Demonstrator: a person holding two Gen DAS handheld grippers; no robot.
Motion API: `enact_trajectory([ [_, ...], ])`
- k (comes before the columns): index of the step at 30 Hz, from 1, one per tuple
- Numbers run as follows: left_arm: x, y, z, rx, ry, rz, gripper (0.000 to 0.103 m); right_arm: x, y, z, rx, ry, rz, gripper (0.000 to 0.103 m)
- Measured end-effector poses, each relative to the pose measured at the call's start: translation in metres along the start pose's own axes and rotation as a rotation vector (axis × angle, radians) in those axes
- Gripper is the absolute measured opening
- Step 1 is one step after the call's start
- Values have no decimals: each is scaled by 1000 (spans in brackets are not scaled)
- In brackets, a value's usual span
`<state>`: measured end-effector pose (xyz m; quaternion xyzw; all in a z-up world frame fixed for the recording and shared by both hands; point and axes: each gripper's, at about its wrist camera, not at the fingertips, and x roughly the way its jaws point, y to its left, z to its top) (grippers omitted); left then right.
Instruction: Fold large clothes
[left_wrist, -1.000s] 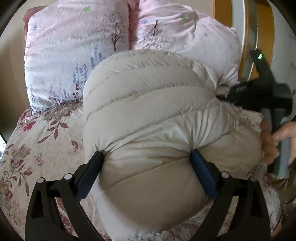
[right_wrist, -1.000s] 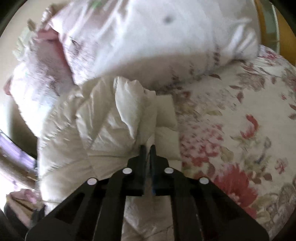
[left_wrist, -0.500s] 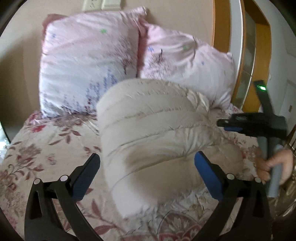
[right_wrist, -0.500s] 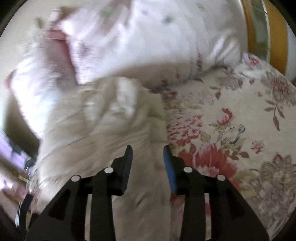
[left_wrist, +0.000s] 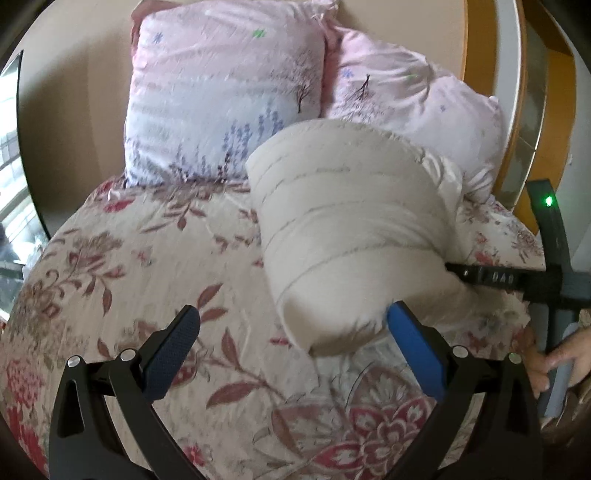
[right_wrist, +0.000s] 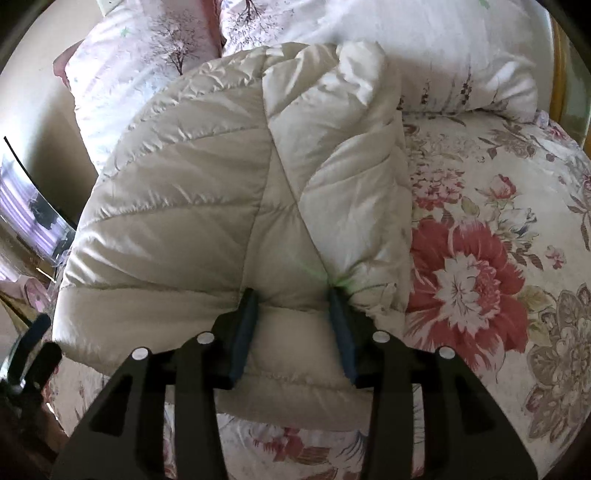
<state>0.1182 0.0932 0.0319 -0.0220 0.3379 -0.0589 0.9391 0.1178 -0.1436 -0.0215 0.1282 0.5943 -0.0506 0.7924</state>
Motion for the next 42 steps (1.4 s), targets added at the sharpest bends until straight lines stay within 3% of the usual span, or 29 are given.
enact_trajectory([
  [2, -2, 1, -5, -6, 10, 13, 102, -9, 0, 1, 12, -7, -16, 50],
  [4, -5, 2, -9, -9, 13, 31, 102, -28, 2, -3, 17, -49, -11, 63],
  [6, -8, 2, -13, -14, 17, 39, 102, -45, 4, -10, 6, -92, -29, 92],
  [9, -10, 2, -19, -19, 30, 31, 102, -74, 10, -17, -34, -177, -96, 101],
  [20, -16, -7, -25, -14, 50, 35, 102, -101, 11, -50, -46, -192, -158, 101],
  [42, 2, -14, -36, -3, 196, 40, 102, -59, 31, -87, -142, 24, -228, 101],
])
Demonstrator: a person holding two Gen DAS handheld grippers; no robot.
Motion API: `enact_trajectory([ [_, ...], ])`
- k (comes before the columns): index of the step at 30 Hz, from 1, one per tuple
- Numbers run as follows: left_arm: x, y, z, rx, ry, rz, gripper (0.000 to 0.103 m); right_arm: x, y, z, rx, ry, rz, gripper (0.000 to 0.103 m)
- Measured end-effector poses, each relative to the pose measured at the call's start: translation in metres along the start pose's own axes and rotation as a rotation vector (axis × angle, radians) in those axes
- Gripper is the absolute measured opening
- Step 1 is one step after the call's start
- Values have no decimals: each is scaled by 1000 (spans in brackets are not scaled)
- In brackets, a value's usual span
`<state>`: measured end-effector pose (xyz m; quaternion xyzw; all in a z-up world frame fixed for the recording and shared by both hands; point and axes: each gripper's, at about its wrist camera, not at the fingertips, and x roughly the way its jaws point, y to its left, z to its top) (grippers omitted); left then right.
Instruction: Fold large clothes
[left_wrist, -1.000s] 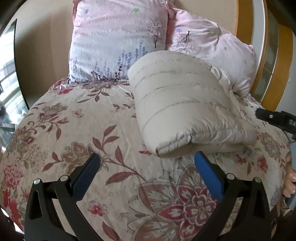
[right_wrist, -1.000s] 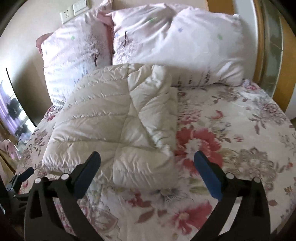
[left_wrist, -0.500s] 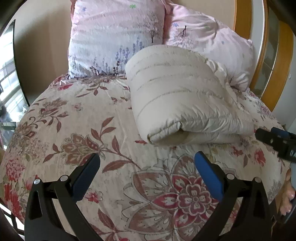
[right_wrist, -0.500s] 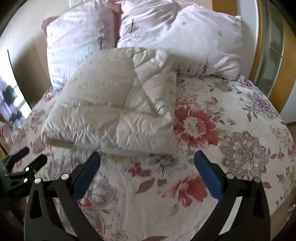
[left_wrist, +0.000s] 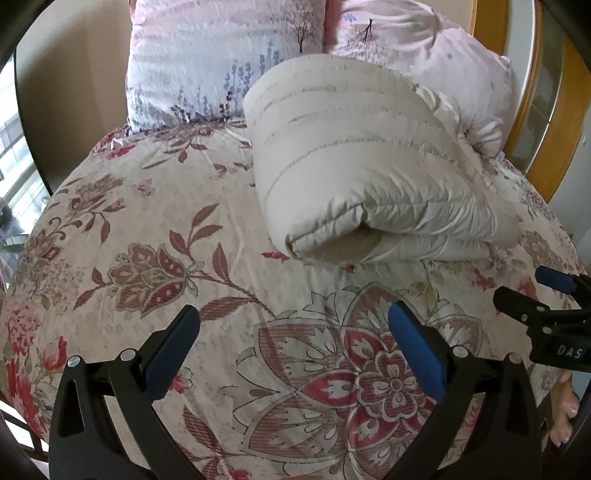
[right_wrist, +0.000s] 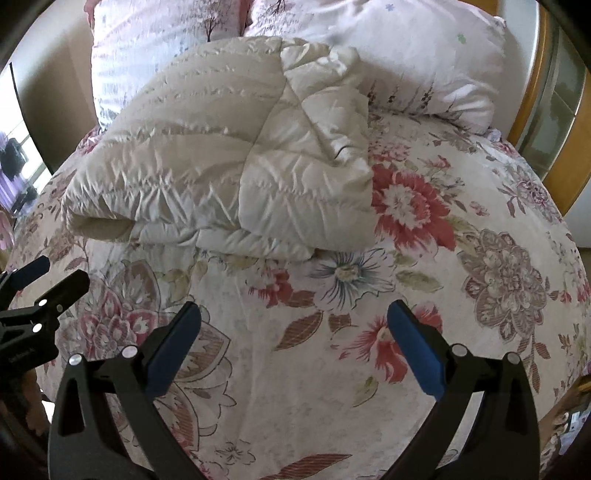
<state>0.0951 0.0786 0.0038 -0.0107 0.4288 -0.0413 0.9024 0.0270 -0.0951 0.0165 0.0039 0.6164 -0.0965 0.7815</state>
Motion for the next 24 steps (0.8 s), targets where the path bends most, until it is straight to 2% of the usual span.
enact_trajectory([
  [24, 6, -3, -2, -1, 23, -5, 102, 12, 4, 0, -5, 31, 13, 101],
])
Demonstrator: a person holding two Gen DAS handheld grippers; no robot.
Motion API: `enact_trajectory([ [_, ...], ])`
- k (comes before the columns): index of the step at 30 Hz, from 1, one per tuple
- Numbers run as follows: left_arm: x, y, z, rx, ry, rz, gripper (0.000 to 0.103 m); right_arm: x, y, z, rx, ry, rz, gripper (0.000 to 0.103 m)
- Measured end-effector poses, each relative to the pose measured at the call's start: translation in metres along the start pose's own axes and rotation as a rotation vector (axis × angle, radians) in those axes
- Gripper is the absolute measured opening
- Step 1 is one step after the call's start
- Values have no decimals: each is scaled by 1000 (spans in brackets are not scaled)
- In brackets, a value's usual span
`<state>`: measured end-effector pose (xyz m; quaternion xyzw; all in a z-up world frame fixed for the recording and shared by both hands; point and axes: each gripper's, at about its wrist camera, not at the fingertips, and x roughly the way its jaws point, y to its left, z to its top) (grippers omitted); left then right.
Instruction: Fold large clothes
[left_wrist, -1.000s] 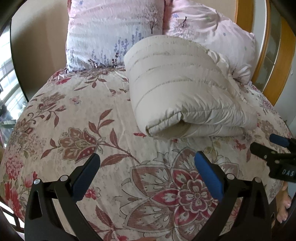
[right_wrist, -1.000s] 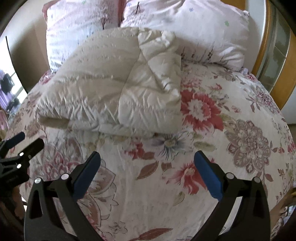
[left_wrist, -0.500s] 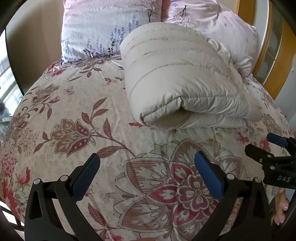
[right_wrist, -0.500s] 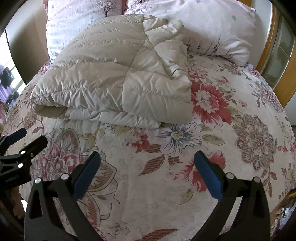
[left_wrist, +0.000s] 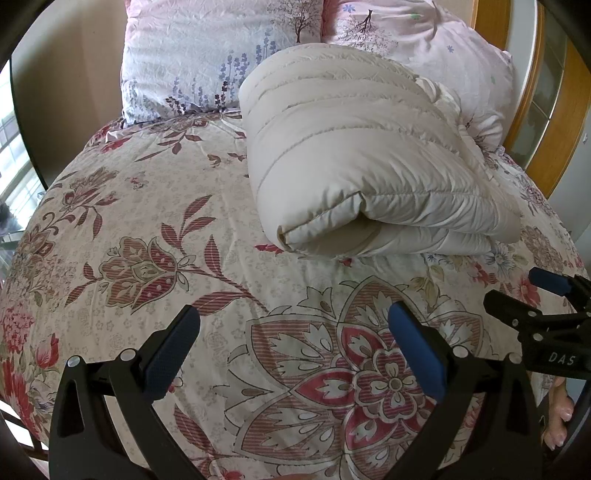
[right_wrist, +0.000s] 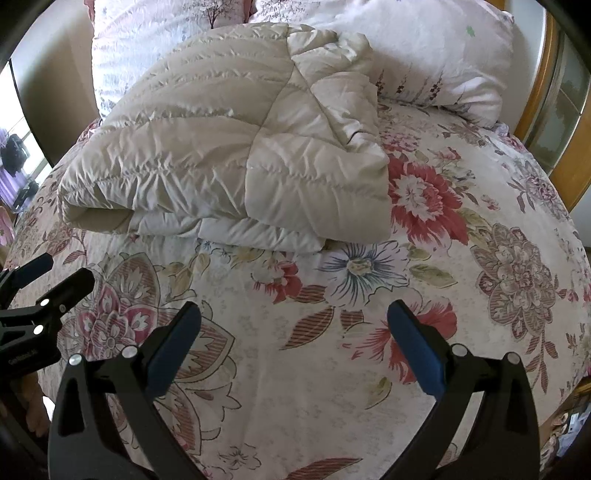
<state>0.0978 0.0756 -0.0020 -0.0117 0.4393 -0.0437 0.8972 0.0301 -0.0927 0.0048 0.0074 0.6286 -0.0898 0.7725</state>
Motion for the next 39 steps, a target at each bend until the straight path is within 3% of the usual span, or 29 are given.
enact_trajectory([
  [39, 3, -1, -1, -3, 2, -5, 102, 8, 0, 1, 3, 20, 6, 101],
])
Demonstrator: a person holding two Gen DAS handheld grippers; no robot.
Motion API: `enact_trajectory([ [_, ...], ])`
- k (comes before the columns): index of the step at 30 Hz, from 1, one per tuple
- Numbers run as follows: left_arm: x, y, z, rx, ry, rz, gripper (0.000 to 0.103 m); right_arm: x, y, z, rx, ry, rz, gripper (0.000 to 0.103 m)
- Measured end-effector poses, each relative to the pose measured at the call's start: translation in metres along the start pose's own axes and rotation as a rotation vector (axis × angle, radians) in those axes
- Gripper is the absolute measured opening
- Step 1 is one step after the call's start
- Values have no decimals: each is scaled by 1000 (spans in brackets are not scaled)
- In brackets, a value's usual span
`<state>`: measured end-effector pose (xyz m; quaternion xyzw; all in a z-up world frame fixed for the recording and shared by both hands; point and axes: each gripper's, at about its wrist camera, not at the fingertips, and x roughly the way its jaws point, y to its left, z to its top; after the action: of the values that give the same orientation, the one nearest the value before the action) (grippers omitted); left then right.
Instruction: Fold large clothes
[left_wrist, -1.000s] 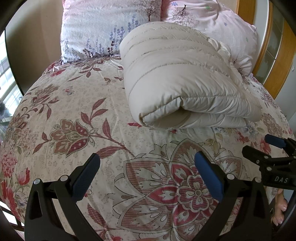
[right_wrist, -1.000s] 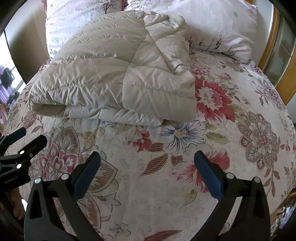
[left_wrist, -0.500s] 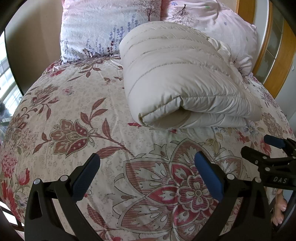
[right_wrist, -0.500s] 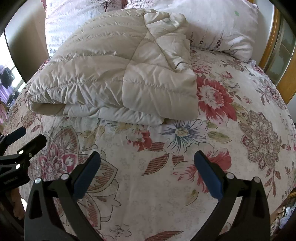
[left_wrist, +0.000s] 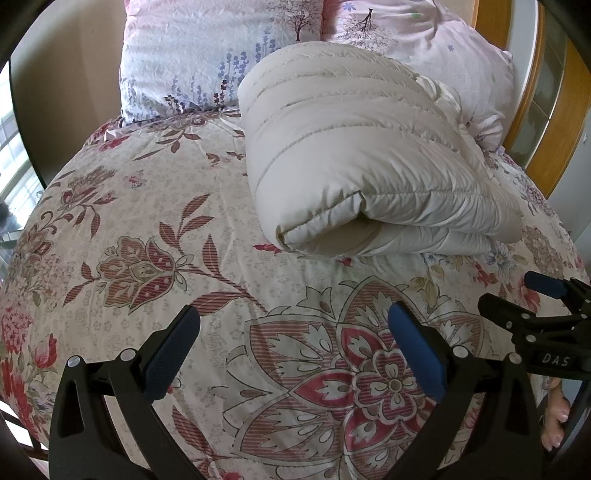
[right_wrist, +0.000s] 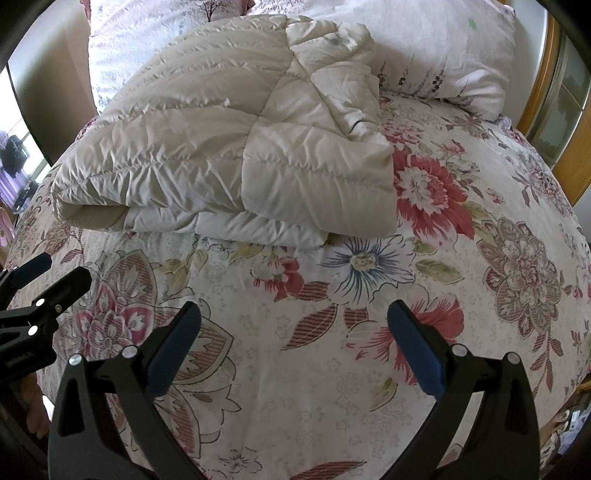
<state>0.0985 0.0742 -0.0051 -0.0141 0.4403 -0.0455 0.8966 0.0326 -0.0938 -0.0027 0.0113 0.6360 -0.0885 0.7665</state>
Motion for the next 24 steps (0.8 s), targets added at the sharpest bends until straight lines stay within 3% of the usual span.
enact_trajectory([
  [24, 1, 0, 0, -1, 2, 0, 102, 3, 0, 0, -1, 5, 3, 101],
])
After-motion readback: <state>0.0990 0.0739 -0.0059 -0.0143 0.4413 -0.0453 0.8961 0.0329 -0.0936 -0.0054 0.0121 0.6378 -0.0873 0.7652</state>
